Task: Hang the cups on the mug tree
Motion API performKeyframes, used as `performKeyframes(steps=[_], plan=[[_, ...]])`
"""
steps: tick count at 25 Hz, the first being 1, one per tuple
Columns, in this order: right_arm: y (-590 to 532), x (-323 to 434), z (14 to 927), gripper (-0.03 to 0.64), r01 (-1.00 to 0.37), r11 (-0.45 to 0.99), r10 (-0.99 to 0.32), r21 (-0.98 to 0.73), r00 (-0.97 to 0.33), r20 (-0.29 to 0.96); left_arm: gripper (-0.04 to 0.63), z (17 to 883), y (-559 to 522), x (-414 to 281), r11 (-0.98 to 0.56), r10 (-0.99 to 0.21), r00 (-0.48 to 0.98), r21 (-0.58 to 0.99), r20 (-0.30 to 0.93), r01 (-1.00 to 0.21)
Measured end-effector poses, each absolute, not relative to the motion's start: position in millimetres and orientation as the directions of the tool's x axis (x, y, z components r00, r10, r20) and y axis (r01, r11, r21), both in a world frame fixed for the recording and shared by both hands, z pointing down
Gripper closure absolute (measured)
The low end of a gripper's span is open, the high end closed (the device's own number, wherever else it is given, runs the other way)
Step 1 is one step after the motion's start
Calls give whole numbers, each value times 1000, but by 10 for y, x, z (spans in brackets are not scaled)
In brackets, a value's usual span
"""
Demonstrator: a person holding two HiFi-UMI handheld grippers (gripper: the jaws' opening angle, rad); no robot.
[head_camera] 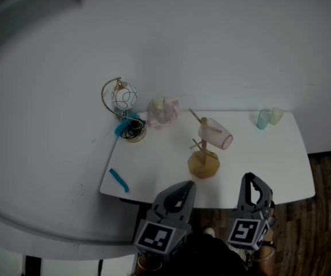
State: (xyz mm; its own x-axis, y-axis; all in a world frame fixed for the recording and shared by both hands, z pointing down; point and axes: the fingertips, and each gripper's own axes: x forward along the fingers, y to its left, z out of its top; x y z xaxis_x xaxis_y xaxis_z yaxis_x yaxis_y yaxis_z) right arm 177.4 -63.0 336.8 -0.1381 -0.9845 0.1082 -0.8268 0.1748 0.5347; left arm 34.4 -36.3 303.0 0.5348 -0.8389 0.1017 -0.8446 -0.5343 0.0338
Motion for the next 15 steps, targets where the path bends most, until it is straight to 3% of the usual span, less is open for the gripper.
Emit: performKeyframes(steps=[15], plan=[[165, 1744, 3403, 618, -884, 165, -984, 437, -114, 140, 584, 3086, 378, 191, -540, -835, 543, 56, 87, -840]])
